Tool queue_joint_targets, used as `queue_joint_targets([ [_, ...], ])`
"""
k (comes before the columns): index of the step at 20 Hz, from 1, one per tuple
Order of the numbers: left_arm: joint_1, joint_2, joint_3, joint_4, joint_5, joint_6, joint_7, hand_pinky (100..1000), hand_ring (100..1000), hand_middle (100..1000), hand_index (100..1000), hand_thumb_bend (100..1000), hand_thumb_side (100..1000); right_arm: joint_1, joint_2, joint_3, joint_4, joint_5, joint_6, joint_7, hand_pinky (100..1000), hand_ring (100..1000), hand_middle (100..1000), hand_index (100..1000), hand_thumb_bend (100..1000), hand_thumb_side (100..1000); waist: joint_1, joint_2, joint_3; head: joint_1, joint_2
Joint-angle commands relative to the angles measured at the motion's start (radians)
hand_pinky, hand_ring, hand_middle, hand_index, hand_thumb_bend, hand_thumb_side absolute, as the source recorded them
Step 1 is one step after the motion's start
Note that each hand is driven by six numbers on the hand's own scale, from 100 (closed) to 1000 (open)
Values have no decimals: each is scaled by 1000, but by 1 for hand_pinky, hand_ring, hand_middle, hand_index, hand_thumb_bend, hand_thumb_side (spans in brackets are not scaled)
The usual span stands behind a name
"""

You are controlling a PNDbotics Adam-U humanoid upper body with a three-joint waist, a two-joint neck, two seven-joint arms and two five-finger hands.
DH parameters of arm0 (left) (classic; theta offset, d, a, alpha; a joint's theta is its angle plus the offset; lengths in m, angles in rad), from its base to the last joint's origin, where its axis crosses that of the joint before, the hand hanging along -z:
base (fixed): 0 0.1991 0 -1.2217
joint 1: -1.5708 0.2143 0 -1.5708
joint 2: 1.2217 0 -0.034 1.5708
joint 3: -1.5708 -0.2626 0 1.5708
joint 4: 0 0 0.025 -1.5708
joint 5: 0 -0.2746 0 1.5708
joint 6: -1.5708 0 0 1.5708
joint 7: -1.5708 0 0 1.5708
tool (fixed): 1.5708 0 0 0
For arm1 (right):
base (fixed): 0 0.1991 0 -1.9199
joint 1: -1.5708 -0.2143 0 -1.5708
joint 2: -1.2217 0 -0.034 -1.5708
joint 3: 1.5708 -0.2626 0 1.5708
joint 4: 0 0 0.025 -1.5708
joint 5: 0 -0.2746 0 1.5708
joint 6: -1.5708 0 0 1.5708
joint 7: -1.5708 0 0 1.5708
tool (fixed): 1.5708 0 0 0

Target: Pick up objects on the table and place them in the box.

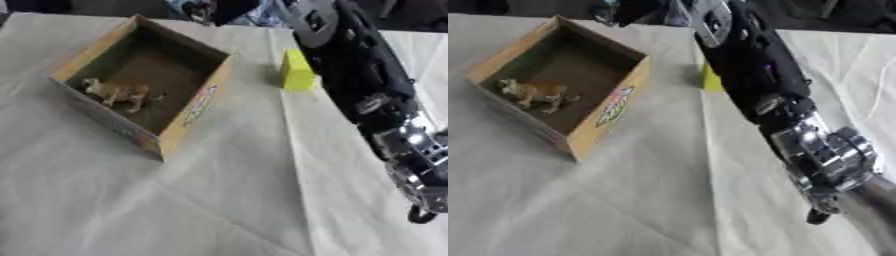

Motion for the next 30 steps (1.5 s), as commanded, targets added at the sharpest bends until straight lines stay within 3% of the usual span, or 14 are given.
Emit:
queue_joint_targets([
  [1, -5, 23, 9, -14, -8, 6, 0, 608, 914, 1000, 651, 288, 990, 11, -90, -18, -61, -50, 12, 15, 909, 853, 827, 934, 141, 599, 6, -25, -4, 15, -8],
  [2, -5, 23, 9, -14, -9, 7, 1, 608, 914, 1000, 651, 288, 990, 22, -104, -19, -69, -56, 11, 18, 912, 853, 827, 934, 141, 599, 7, -25, -5, 17, -9],
  [7, -3, 25, 9, -14, -10, 8, 0, 607, 915, 1000, 651, 287, 990, 76, -172, -30, -78, -51, -14, 49, 937, 883, 840, 928, 312, 506, 9, -24, -10, 26, -8],
  [13, -2, 26, 9, -14, -11, 9, -1, 606, 915, 1000, 650, 285, 988, 121, -230, -51, -58, -23, -59, 80, 965, 911, 855, 922, 409, 527, 8, -22, -14, 32, -7],
  [15, -3, 26, 9, -14, -11, 9, -1, 606, 915, 1000, 650, 284, 988, 131, -244, -57, -48, -9, -76, 84, 969, 908, 856, 923, 436, 505, 8, -23, -16, 33, -8],
  [16, -3, 27, 9, -14, -11, 9, -1, 606, 915, 1000, 650, 284, 987, 136, -250, -58, -44, -1, -86, 85, 973, 909, 859, 921, 470, 444, 8, -23, -16, 33, -9],
  [30, -6, 28, 7, -14, -13, 8, -11, 604, 916, 1000, 647, 279, 973, 182, -286, -35, 78, 155, -143, 46, 989, 928, 856, 938, 587, 384, 9, -20, -19, 34, -14],
])
